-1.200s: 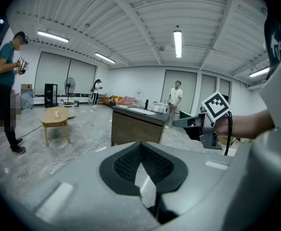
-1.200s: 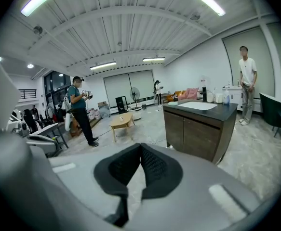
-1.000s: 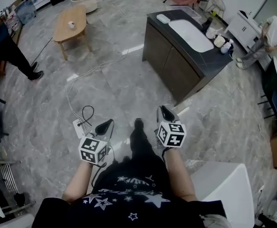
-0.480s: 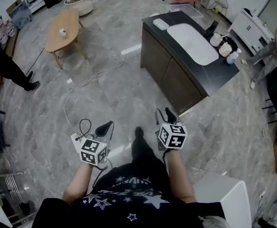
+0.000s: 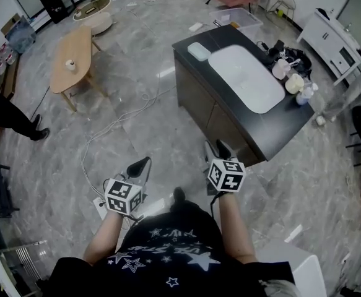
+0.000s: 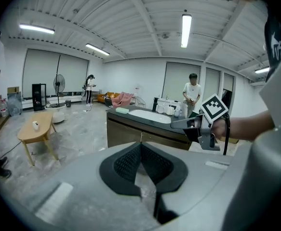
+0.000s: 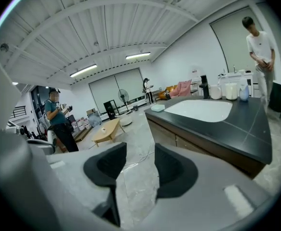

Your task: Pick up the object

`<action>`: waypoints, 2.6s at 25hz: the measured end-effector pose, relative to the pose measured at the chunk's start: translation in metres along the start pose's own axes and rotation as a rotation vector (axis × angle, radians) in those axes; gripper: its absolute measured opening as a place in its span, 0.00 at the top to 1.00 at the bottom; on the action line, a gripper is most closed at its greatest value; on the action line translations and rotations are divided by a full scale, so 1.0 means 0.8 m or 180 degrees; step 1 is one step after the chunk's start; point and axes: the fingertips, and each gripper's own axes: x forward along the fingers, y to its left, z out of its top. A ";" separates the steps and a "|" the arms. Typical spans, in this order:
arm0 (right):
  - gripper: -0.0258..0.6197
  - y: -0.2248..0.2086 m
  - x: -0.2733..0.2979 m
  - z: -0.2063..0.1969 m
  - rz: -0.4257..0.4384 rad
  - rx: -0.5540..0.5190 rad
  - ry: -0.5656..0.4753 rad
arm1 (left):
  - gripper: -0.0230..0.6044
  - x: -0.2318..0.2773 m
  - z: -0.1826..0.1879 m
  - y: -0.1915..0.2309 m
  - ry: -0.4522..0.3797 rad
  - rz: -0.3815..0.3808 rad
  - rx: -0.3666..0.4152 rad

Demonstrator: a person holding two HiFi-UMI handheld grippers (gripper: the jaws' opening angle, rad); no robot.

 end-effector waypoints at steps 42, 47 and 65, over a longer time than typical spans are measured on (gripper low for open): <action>0.67 -0.126 0.393 0.217 -0.1347 0.0771 -0.0081 | 0.95 0.488 0.255 0.282 0.0300 -0.1551 0.0602; 0.67 -0.134 0.439 0.237 -0.1563 0.0938 -0.0078 | 0.95 0.537 0.274 0.306 0.0403 -0.1790 0.0657; 0.75 -0.199 0.537 0.242 -0.2144 0.1380 0.0258 | 0.95 0.655 0.289 0.314 0.0679 -0.2253 0.0802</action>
